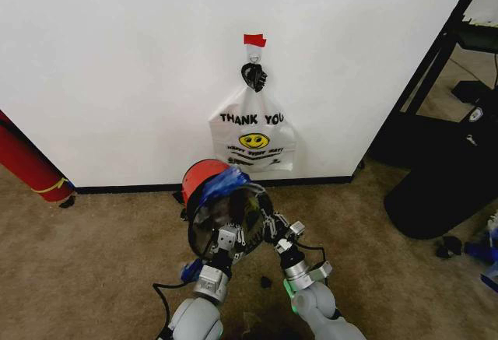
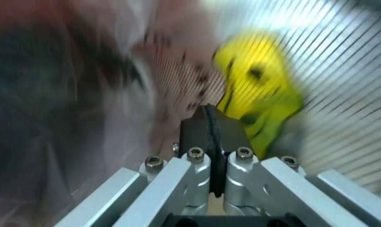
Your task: Pick up the garbage bag from the wall and place it over the trash bin.
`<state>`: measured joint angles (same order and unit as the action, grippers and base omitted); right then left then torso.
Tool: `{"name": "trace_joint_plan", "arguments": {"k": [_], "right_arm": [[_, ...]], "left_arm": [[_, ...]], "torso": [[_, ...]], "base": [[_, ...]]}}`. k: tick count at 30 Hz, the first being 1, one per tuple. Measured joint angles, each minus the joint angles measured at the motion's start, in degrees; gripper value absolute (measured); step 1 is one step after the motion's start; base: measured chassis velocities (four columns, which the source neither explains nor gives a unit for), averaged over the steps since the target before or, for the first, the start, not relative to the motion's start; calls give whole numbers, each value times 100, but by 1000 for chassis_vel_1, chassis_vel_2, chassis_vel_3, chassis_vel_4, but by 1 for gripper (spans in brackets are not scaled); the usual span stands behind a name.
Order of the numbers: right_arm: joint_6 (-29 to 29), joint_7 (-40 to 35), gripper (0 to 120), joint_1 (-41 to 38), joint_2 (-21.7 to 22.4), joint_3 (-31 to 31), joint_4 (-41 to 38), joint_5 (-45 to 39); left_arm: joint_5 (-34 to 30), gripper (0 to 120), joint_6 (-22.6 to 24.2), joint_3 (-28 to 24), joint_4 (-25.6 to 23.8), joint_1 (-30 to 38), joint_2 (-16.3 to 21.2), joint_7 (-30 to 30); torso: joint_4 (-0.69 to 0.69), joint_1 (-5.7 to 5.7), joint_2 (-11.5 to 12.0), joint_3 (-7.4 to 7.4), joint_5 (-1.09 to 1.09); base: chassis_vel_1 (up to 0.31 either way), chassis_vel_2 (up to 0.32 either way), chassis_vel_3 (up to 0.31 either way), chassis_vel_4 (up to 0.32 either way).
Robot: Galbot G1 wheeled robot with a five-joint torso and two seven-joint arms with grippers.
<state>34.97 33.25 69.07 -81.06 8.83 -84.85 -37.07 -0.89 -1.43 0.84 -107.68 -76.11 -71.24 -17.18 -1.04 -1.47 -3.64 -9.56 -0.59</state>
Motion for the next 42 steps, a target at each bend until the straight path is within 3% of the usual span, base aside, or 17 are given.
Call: {"name": "trace_joint_plan", "arguments": {"k": [5, 14, 20, 29, 42], "right_arm": [[252, 38, 0, 38, 15, 57, -140, 617], [416, 34, 0, -108, 38, 120, 10, 1010], [448, 105, 0, -176, 44, 81, 32, 1096], [447, 324, 0, -98, 129, 37, -101, 1086], [494, 564, 0, 12, 194, 39, -228, 1077]], "left_arm": [[352, 0, 433, 102, 66, -11, -8, -257], [575, 0, 715, 240, -135, -100, 51, -348], [758, 0, 1011, 221, 100, 23, 70, -337], [952, 0, 1149, 181, 570, 294, 2, -319], [1053, 0, 1195, 340, 840, 521, -17, -410]], "torso": [[0, 0, 0, 0, 0], [0, 0, 0, 0, 0], [0, 0, 0, 0, 0], [0, 0, 0, 0, 0], [1, 0, 0, 0, 1]], "base": [[0, 0, 0, 0], [0, 0, 0, 0], [0, 0, 0, 0], [0, 0, 0, 0], [0, 0, 0, 0]]}}
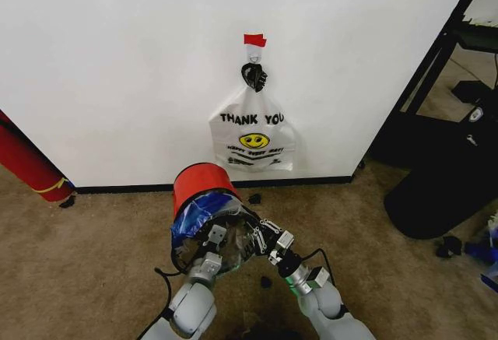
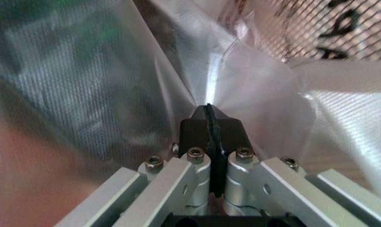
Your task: Pick up the garbage bag from the wall and place it over the trash bin.
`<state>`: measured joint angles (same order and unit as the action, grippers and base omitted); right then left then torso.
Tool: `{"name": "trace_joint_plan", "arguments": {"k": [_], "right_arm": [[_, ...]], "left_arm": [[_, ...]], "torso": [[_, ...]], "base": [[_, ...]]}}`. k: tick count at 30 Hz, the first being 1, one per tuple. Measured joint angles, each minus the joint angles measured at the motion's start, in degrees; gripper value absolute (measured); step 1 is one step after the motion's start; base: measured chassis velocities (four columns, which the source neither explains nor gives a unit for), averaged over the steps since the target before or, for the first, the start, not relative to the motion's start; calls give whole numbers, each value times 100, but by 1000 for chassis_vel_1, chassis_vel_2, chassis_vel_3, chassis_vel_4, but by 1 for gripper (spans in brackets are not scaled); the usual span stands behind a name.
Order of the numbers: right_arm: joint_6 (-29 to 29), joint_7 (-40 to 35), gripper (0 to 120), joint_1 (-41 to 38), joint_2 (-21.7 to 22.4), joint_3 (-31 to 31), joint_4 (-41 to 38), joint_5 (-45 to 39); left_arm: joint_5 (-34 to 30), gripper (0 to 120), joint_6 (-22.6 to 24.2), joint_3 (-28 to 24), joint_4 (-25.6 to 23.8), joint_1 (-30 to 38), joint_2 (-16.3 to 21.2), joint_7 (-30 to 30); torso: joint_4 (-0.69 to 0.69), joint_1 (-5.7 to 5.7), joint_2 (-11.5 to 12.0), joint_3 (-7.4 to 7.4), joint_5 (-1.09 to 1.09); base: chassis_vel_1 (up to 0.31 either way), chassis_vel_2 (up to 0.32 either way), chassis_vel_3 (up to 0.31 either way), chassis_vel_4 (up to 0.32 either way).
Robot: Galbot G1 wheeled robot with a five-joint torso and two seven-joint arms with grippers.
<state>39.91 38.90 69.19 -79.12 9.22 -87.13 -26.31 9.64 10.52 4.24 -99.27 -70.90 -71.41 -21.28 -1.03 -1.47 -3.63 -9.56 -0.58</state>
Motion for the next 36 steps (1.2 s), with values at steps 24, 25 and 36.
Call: {"name": "trace_joint_plan", "arguments": {"k": [24, 25, 36], "right_arm": [[249, -945, 0, -78, -360, -80, 323, 443], [295, -1009, 0, -63, -423, -108, 323, 556], [447, -1010, 0, -20, -481, -154, 314, 956]], "left_arm": [[-201, 0, -113, -77, -843, -361, -126, 33], [-209, 0, -76, -49, -760, -337, -223, -45], [-551, 0, 619, -29, -279, 71, -598, -790]], "torso": [[0, 0, 0, 0, 0], [0, 0, 0, 0, 0], [-1, 0, 0, 0, 0]], "base": [[0, 0, 0, 0], [0, 0, 0, 0], [0, 0, 0, 0]]}}
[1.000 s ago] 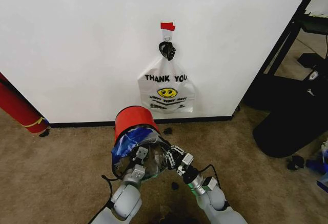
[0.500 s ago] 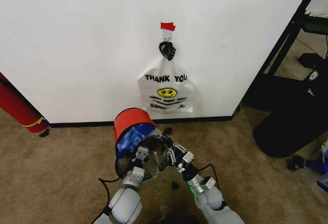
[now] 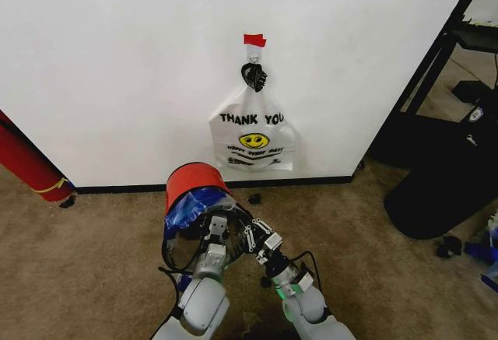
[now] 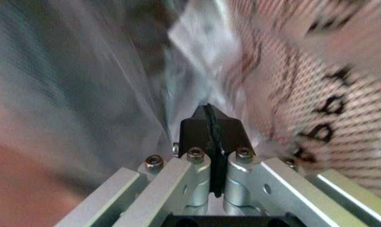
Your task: Pick up the garbage bag from the wall and place it over the trash bin.
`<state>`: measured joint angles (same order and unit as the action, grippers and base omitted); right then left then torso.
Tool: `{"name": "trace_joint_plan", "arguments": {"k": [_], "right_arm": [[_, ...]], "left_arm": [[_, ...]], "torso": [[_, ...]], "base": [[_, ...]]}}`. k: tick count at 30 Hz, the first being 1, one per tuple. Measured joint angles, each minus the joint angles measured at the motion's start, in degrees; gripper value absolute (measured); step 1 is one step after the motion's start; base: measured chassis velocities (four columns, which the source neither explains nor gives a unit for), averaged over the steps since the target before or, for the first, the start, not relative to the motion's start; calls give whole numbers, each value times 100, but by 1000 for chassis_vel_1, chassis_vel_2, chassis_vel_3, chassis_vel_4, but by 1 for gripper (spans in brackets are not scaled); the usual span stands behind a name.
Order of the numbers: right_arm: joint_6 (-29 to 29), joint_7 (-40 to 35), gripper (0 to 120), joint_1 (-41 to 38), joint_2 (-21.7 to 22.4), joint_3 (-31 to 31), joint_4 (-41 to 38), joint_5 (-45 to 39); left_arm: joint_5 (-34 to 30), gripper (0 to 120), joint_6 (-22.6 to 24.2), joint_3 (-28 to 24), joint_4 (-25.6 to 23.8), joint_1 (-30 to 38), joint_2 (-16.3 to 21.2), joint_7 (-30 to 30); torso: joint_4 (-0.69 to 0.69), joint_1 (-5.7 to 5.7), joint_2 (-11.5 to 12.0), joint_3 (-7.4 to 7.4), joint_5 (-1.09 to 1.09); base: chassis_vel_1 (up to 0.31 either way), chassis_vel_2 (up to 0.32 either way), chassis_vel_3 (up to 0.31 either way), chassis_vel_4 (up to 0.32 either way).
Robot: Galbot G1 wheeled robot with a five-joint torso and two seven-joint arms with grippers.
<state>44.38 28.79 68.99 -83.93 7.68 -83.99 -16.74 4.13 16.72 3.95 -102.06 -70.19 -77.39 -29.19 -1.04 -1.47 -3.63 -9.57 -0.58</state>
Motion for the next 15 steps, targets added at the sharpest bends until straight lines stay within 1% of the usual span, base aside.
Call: {"name": "trace_joint_plan", "arguments": {"k": [2, 5, 6, 8, 12, 15], "right_arm": [[5, 21, 0, 2, 3, -2, -3, 2], [28, 158, 0, 3, 22, 1, -25, 6], [28, 171, 0, 5, 24, 2, -29, 5], [28, 257, 0, 15, 36, 3, -61, -14], [28, 328, 0, 30, 41, 3, -84, -39], [28, 357, 0, 42, 44, 6, -84, -58]], "left_arm": [[-55, 0, 54, -15, 56, 38, 10, -53], [-117, 0, 129, -34, 401, 263, 36, -175], [-120, 0, 127, -34, 436, 295, 36, -182], [-108, 0, 43, -30, 643, 474, 35, -211], [-44, 0, -102, -6, 804, 624, 39, -215], [-38, 0, -177, 5, 832, 653, 58, -212]], "torso": [[0, 0, 0, 0, 0], [0, 0, 0, 0, 0], [1, 0, 0, 0, 0], [0, 0, 0, 0, 0], [0, 0, 0, 0, 0], [0, 0, 0, 0, 0]], "base": [[0, 0, 0, 0], [0, 0, 0, 0], [0, 0, 0, 0], [0, 0, 0, 0], [0, 0, 0, 0], [0, 0, 0, 0]]}}
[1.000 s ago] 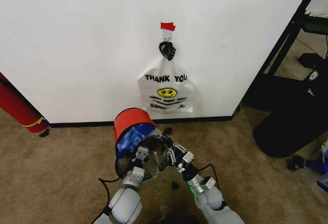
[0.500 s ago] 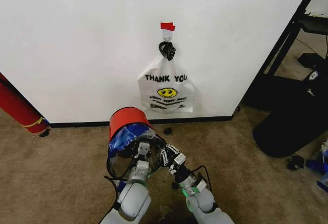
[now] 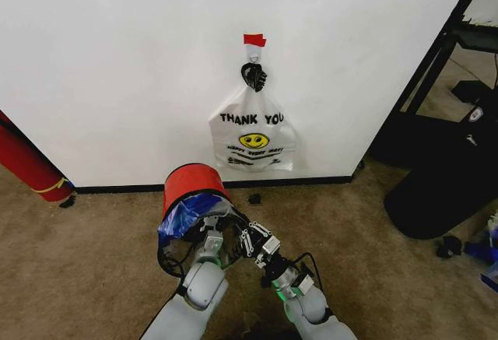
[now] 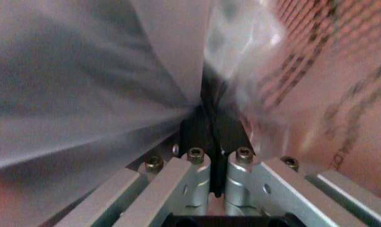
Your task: Pick up the garbage bag from the wall and place it over the trash bin.
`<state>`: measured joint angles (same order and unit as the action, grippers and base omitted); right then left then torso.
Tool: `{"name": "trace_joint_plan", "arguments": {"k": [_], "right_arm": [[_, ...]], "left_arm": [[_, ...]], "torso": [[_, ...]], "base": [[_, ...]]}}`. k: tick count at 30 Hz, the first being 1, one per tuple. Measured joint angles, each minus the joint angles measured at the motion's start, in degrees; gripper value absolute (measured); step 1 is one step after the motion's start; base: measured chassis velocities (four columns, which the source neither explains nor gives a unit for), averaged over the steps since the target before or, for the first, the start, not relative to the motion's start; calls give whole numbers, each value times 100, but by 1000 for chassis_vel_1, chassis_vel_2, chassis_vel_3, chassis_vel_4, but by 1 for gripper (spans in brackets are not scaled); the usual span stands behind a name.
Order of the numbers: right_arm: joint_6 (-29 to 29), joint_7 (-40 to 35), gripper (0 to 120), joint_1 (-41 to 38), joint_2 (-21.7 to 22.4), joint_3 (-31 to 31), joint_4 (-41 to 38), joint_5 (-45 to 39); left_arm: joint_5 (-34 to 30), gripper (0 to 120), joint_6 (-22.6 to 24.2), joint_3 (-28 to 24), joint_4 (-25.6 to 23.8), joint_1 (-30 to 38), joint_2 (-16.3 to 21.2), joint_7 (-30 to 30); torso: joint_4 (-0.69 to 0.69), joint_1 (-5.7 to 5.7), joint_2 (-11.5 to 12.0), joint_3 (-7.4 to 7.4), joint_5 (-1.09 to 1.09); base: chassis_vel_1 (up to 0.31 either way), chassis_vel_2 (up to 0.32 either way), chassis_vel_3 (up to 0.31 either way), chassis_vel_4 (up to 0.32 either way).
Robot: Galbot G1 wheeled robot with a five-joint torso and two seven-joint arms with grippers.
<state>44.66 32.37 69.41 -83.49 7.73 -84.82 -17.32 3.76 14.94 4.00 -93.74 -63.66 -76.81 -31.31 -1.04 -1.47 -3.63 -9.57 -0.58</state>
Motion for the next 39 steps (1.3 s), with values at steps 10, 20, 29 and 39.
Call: {"name": "trace_joint_plan", "arguments": {"k": [10, 20, 29, 39], "right_arm": [[-9, -166, 0, -85, 3, 23, 149, -161], [-603, -953, 0, -175, 14, -94, 183, -949], [-1353, -2387, 0, -166, 91, -175, -125, -1341], [-1706, -3406, 0, -124, -39, -221, -387, -1504]], "left_arm": [[35, 0, -109, -121, -559, -446, 67, 186], [209, 0, -276, -376, -1774, -1249, 421, 637], [540, 1, -1253, -80, -2858, -2242, 761, 1553], [1034, 34, -1746, 448, -3598, -3132, 981, 1386]], "torso": [[0, 0, 0, 0, 0], [1, 0, 0, 0, 0], [0, 0, 0, 1, 0], [1, 0, 0, 1, 0]], "base": [[0, 0, 0, 0], [0, 0, 0, 0], [0, 0, 0, 0], [0, 0, 0, 0]]}}
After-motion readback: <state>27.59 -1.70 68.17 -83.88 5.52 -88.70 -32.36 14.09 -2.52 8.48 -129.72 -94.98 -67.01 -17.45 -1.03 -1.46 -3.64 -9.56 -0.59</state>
